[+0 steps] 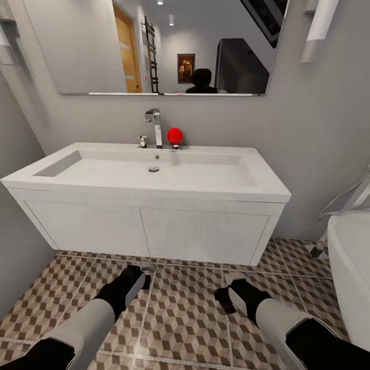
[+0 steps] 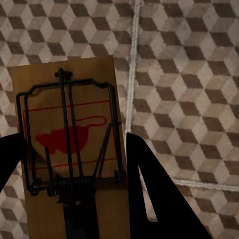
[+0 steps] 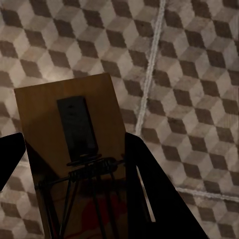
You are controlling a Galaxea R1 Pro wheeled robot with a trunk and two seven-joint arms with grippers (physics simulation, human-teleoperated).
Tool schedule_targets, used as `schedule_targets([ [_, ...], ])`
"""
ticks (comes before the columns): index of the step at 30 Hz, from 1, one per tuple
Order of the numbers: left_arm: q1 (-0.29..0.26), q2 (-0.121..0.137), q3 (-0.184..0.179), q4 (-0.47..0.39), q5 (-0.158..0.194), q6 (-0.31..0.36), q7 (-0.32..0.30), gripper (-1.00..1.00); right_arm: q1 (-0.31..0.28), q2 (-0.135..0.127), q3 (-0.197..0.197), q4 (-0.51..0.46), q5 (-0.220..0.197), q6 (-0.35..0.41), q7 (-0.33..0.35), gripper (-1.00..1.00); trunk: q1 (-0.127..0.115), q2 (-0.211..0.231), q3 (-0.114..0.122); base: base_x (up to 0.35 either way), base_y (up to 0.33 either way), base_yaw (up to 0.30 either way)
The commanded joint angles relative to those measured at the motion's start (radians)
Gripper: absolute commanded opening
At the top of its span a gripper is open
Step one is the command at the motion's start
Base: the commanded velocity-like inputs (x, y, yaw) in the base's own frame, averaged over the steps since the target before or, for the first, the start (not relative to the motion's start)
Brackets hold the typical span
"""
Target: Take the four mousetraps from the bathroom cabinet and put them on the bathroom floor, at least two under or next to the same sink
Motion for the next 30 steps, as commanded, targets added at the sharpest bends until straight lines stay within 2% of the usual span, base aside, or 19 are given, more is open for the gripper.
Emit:
schedule_targets([
  [1,0.000,0.001,-0.008,-0.001,0.007,0.004,0.008,-1.00,0.000,0.002,0.008,-0.004,-0.011,0.005,-0.007,-1.00,0.000,0.000,-0.001,0.000,0.000,0.000],
  [8,0.000,0.001,-0.008,-0.001,0.007,0.004,0.008,-1.00,0.000,0.002,0.009,-0.027,-0.010,0.004,-0.006,-1.00,0.000,0.000,-0.001,0.000,0.000,0.000],
  [13,0.000,0.000,-0.008,0.004,0.007,0.005,0.008,-1.00,0.000,-0.003,0.007,-0.067,-0.009,-0.048,-0.012,-1.00,0.000,0.000,-0.001,0.000,0.000,0.000],
  [19,0.000,0.000,-0.008,0.003,0.008,0.006,0.008,-1.00,0.000,-0.001,0.007,-0.070,-0.011,-0.117,-0.020,-1.00,0.000,0.000,-0.001,0.000,0.000,0.000],
  [28,0.000,0.000,-0.006,-0.001,0.009,0.010,0.010,-1.00,0.000,0.002,0.009,-0.071,-0.009,-0.122,-0.022,-1.00,0.000,0.000,-0.001,0.000,0.000,0.000],
  [30,0.000,0.000,-0.006,0.000,0.009,0.010,0.011,-1.00,0.000,0.002,0.009,-0.071,-0.009,-0.122,-0.022,-1.00,0.008,-0.014,-0.007,0.000,0.000,0.000],
])
